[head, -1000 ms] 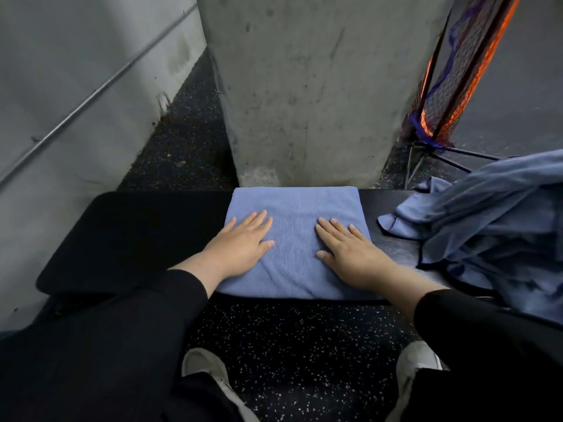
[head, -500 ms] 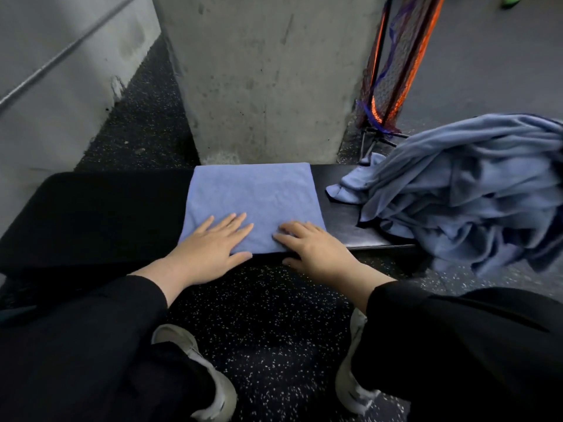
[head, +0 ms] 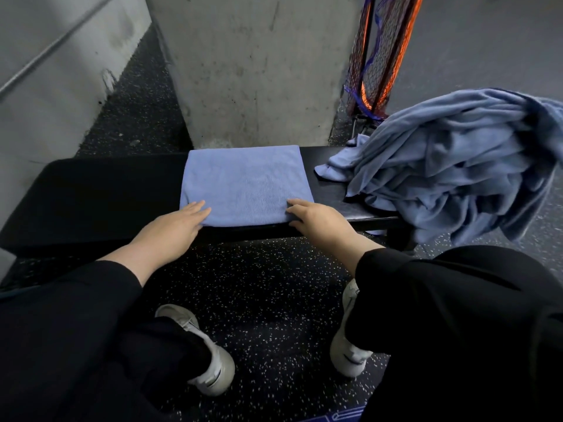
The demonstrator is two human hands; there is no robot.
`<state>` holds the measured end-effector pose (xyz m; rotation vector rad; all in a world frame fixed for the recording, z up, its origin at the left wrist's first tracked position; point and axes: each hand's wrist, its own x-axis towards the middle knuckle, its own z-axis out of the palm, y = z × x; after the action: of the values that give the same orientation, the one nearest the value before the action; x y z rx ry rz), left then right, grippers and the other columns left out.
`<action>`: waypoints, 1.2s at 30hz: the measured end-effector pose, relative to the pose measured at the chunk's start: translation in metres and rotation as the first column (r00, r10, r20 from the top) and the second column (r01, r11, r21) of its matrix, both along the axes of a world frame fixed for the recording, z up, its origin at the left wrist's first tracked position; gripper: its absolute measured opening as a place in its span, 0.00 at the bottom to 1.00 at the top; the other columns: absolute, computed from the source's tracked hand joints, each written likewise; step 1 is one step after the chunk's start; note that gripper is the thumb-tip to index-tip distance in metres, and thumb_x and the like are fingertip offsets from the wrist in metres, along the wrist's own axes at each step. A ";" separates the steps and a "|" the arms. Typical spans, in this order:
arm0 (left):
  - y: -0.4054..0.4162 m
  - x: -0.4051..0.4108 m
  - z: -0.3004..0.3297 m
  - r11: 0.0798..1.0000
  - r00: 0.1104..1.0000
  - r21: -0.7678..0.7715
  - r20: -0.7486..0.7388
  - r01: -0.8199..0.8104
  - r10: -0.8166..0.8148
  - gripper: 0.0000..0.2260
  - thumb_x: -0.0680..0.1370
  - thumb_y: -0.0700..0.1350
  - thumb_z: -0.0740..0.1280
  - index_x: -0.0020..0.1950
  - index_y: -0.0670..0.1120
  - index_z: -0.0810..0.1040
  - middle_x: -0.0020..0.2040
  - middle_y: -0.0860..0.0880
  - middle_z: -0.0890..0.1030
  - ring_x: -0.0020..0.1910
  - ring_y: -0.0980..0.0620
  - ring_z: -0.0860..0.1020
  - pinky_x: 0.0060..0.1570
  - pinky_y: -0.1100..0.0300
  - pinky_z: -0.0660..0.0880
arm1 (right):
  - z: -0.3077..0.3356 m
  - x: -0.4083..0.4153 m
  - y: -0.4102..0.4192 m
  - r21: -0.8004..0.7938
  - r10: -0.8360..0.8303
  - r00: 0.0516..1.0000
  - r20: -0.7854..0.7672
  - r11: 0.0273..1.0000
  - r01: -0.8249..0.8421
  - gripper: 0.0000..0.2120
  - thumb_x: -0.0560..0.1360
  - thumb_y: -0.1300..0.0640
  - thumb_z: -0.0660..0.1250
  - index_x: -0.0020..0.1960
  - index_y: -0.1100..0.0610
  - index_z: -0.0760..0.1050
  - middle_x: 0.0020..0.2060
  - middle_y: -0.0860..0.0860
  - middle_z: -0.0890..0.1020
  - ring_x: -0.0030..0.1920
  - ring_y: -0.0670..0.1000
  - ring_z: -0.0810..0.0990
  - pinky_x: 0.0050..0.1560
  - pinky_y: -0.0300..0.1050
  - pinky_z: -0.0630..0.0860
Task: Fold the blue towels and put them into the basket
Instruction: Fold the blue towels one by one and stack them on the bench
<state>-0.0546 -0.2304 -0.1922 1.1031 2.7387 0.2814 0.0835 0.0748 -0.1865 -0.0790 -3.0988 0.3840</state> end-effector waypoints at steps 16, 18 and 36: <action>-0.011 0.003 0.055 0.908 0.926 0.236 0.242 -0.346 0.290 0.09 0.81 0.44 0.62 0.43 0.45 0.78 0.40 0.43 0.80 0.37 0.49 0.74 0.37 0.55 0.67 | 0.053 0.001 0.023 -0.086 -0.125 0.990 0.067 0.988 0.130 0.11 0.78 0.59 0.61 0.57 0.55 0.79 0.49 0.56 0.84 0.49 0.59 0.80 0.44 0.48 0.73; -0.011 0.005 0.061 0.875 0.907 0.302 0.307 -0.379 0.287 0.09 0.81 0.43 0.64 0.44 0.42 0.79 0.40 0.40 0.79 0.37 0.50 0.72 0.39 0.55 0.66 | 0.066 0.001 0.024 -0.117 -0.116 0.990 0.082 0.985 0.125 0.11 0.77 0.61 0.62 0.56 0.57 0.79 0.49 0.54 0.83 0.50 0.57 0.78 0.45 0.47 0.71; 0.007 -0.021 0.069 0.630 0.632 0.371 0.732 -0.682 0.253 0.07 0.77 0.42 0.64 0.39 0.44 0.77 0.40 0.47 0.79 0.44 0.49 0.78 0.46 0.51 0.78 | 0.085 -0.033 0.042 -0.351 -0.213 0.969 0.123 0.904 0.243 0.07 0.75 0.61 0.63 0.44 0.56 0.80 0.33 0.52 0.79 0.33 0.49 0.74 0.26 0.31 0.66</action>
<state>-0.0755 -0.2237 -0.1228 0.1499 2.2525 1.4529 0.0509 0.1165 -0.1018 -0.4696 -3.0011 0.9591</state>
